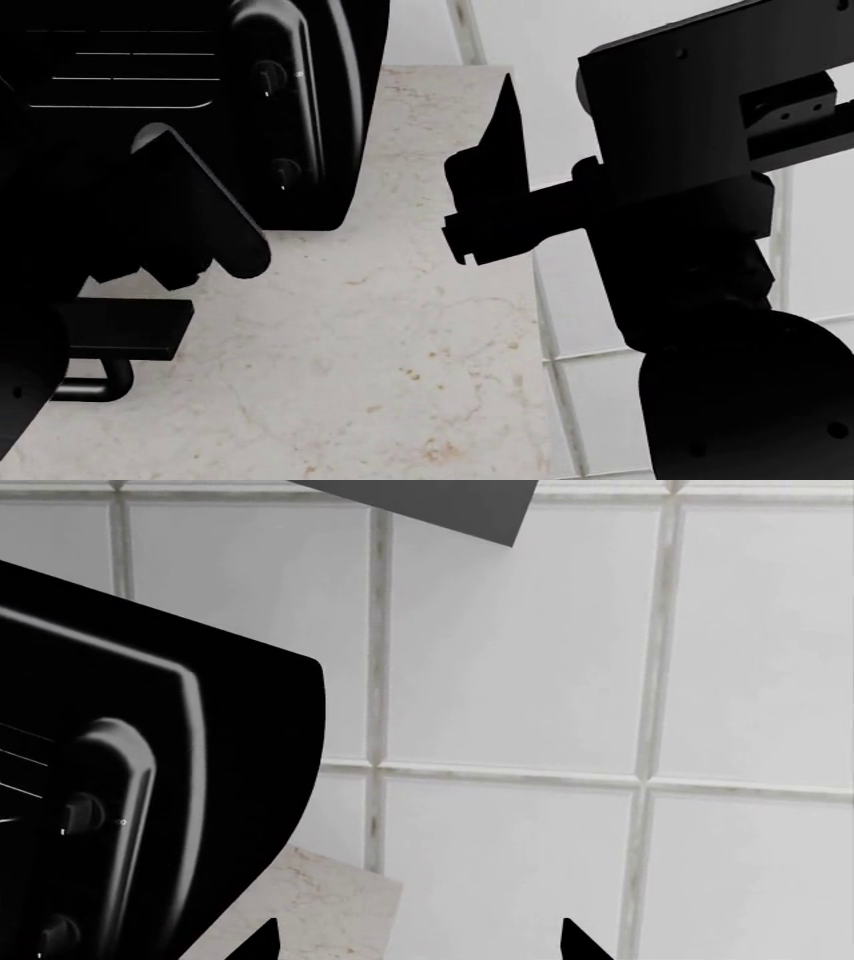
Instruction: Fully slide the toaster oven rack0 out.
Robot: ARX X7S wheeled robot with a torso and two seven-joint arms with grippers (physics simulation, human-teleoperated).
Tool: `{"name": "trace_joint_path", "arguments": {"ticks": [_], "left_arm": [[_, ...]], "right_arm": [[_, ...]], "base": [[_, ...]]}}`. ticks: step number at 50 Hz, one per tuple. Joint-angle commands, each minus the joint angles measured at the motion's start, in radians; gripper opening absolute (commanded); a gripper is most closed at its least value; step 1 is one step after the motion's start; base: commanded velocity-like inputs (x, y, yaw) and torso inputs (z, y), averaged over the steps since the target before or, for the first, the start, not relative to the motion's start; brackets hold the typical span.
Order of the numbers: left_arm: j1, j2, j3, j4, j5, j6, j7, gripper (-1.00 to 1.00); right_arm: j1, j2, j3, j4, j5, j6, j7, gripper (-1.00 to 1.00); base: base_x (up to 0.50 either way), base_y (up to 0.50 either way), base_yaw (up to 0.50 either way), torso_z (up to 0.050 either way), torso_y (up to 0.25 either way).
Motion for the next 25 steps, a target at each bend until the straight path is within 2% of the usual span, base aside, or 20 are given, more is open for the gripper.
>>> {"name": "trace_joint_path", "arguments": {"ticks": [1, 8, 23, 24, 25], "left_arm": [[-0.018, 0.051, 0.047, -0.229, 0.021, 0.128, 0.017, 1.0], [-0.045, 0.104, 0.054, -0.407, 0.023, 0.2, 0.039, 1.0], [-0.08, 0.166, 0.079, -0.587, 0.029, 0.257, 0.075, 1.0], [-0.079, 0.165, 0.078, -0.582, 0.029, 0.257, 0.072, -1.0], [-0.077, 0.162, 0.072, -0.569, 0.025, 0.252, 0.071, -1.0]], "right_arm": [[0.001, 0.002, 0.001, -0.007, 0.005, 0.006, 0.002, 1.0], [-0.005, 0.003, 0.004, -0.001, 0.007, -0.004, 0.004, 1.0], [-0.007, 0.003, 0.005, 0.004, 0.012, -0.012, 0.008, 1.0], [-0.007, 0.004, 0.004, 0.003, 0.012, -0.011, 0.009, 1.0], [-0.009, 0.004, 0.004, 0.004, 0.012, -0.013, 0.009, 1.0]], "base": [[0.0, 0.0, 0.0, 0.0, 0.0], [0.0, 0.0, 0.0, 0.0, 0.0], [0.0, 0.0, 0.0, 0.0, 0.0], [0.0, 0.0, 0.0, 0.0, 0.0], [0.0, 0.0, 0.0, 0.0, 0.0]]}}
